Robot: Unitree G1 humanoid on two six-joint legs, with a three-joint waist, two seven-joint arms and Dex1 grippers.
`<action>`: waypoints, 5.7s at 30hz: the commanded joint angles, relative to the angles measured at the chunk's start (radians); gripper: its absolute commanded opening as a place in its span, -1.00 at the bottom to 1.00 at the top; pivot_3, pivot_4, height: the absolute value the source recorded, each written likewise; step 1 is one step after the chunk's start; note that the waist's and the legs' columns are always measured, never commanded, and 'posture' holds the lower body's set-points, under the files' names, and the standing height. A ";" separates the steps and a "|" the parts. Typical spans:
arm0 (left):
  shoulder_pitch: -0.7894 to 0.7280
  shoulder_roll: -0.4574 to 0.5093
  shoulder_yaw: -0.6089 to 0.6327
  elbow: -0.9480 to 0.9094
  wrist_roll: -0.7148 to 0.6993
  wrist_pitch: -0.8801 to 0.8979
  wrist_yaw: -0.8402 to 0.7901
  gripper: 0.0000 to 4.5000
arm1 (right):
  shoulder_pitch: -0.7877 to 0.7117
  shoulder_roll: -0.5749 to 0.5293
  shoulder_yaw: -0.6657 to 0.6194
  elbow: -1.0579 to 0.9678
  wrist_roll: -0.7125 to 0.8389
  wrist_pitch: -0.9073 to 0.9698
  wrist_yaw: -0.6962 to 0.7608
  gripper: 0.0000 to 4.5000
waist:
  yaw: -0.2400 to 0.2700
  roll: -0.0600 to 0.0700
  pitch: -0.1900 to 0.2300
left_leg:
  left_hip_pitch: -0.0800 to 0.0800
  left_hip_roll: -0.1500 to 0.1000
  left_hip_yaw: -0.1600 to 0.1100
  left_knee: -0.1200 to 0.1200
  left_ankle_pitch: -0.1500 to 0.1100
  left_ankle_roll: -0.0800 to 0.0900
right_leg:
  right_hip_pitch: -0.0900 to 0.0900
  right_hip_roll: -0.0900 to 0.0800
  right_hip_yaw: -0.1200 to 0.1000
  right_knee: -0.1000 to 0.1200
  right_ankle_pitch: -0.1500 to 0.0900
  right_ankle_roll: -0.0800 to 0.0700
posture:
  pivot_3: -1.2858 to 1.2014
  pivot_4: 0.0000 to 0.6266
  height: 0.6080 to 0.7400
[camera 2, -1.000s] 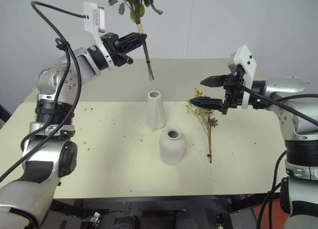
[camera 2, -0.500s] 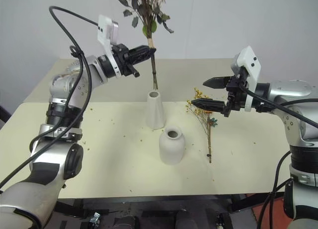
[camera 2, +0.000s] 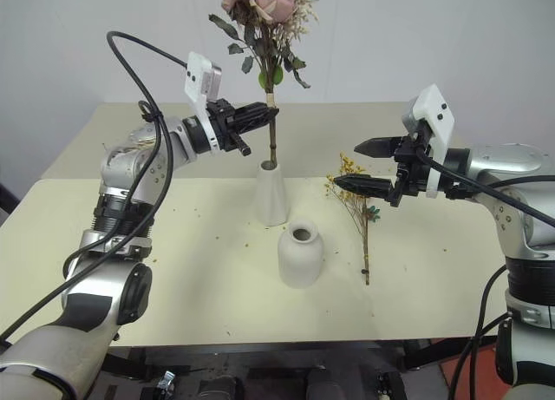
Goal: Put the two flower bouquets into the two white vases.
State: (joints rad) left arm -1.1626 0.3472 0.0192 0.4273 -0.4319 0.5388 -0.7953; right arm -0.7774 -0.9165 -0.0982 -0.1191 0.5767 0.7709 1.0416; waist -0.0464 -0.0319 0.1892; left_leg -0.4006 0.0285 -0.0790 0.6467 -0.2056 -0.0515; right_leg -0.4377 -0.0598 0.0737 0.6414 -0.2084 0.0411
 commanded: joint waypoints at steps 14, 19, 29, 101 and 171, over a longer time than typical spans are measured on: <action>0.019 0.011 0.019 -0.051 0.018 -0.005 -0.001 -0.97 | 0.007 -0.025 -0.054 -0.034 0.037 -0.002 -0.010 1.00 | 0.000 0.000 0.000 | 0.000 0.000 0.000 0.000 0.000 0.000 | 0.000 0.000 0.000 0.000 0.000 0.000 | 0.03 -0.52 1.00; 0.050 0.001 0.010 -0.065 0.026 -0.007 0.006 -0.97 | 0.009 -0.026 -0.052 -0.033 0.039 -0.005 -0.011 1.00 | 0.000 0.000 0.000 | 0.000 0.000 0.000 0.000 0.000 0.000 | 0.000 0.000 0.000 0.000 0.000 0.000 | 0.03 -0.52 1.00; 0.088 -0.014 0.009 -0.080 0.035 0.011 0.020 -0.97 | 0.014 -0.026 -0.056 -0.046 0.048 -0.002 -0.019 1.00 | 0.000 0.000 0.000 | 0.000 0.000 0.000 0.000 0.000 0.000 | 0.000 0.000 0.000 0.000 0.000 0.000 | 0.03 -0.52 1.00; 0.421 0.444 0.076 -0.629 -0.292 0.121 -0.504 1.00 | -0.483 0.318 0.473 0.913 -0.435 0.371 -0.293 -0.35 | -0.026 0.001 0.000 | 0.001 0.002 0.000 -0.001 0.000 0.001 | -0.001 0.002 0.000 0.000 0.000 -0.001 | 0.03 -0.52 1.00; 0.391 0.563 0.089 -0.497 -0.330 0.175 -0.620 1.00 | 0.134 0.417 -0.098 -0.187 0.323 -0.027 -0.230 -0.99 | -0.023 0.003 0.002 | 0.002 0.004 0.000 -0.002 0.000 0.001 | 0.000 0.003 0.000 0.001 -0.004 0.006 | 0.03 -0.52 1.00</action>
State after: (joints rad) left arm -0.7682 0.8975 0.0873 -0.0447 -0.7479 0.7093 -1.4132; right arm -0.6432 -0.4869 -0.1976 -0.2972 0.9076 0.7811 0.8022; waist -0.0691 -0.0285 0.1913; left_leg -0.3987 0.0321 -0.0787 0.6445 -0.2061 -0.0503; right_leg -0.4379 -0.0569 0.0738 0.6423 -0.2128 0.0467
